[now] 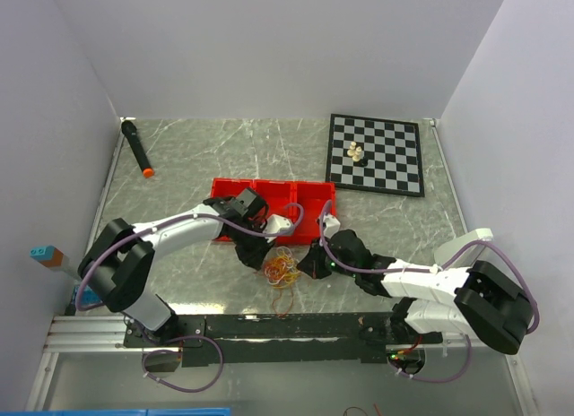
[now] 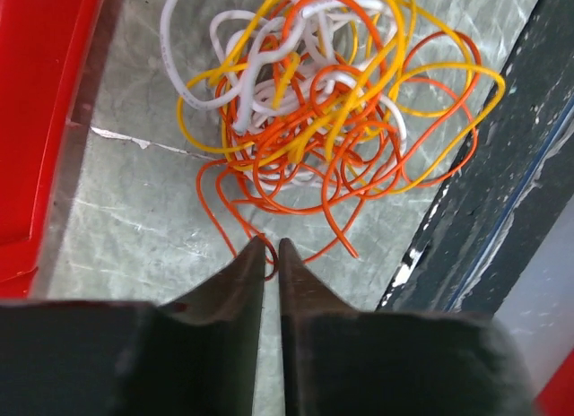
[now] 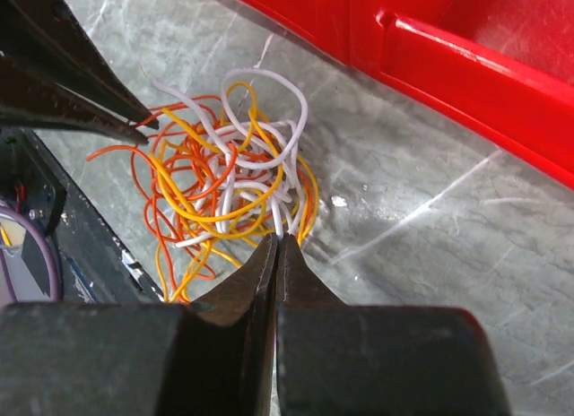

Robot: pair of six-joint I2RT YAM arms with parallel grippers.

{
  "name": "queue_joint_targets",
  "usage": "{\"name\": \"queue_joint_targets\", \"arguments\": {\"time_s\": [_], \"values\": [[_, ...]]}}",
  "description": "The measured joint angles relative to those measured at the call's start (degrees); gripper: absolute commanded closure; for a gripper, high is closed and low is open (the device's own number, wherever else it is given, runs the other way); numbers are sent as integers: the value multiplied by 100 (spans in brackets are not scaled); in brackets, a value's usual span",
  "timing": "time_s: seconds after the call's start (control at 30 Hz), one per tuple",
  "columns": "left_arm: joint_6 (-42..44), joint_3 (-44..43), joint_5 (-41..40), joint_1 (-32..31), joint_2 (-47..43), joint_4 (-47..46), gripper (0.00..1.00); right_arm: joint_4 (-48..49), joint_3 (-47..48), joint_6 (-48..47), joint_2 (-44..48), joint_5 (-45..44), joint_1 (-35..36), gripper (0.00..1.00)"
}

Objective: Untangle the cables

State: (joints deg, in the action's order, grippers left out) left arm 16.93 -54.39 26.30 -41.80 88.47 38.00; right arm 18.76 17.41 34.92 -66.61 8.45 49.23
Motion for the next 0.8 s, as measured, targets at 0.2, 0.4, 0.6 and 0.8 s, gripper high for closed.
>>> {"name": "queue_joint_targets", "arguments": {"time_s": [0.2, 0.4, 0.6, 0.8], "values": [[15, -72, -50, 0, 15, 94, 99, -96, -20, 13, 151, -33, 0, 100], [125, -422, -219, 219, -468, 487, 99, -527, -20, 11, 922, -168, 0, 100], [422, -970, -341, 837, -1121, 1025, 99, -1220, -20, 11, 2035, -376, 0, 100], [896, -1528, -415, 1403, -1628, 1753, 99, -2118, 42, -17, 3123, -592, 0, 100]]}}
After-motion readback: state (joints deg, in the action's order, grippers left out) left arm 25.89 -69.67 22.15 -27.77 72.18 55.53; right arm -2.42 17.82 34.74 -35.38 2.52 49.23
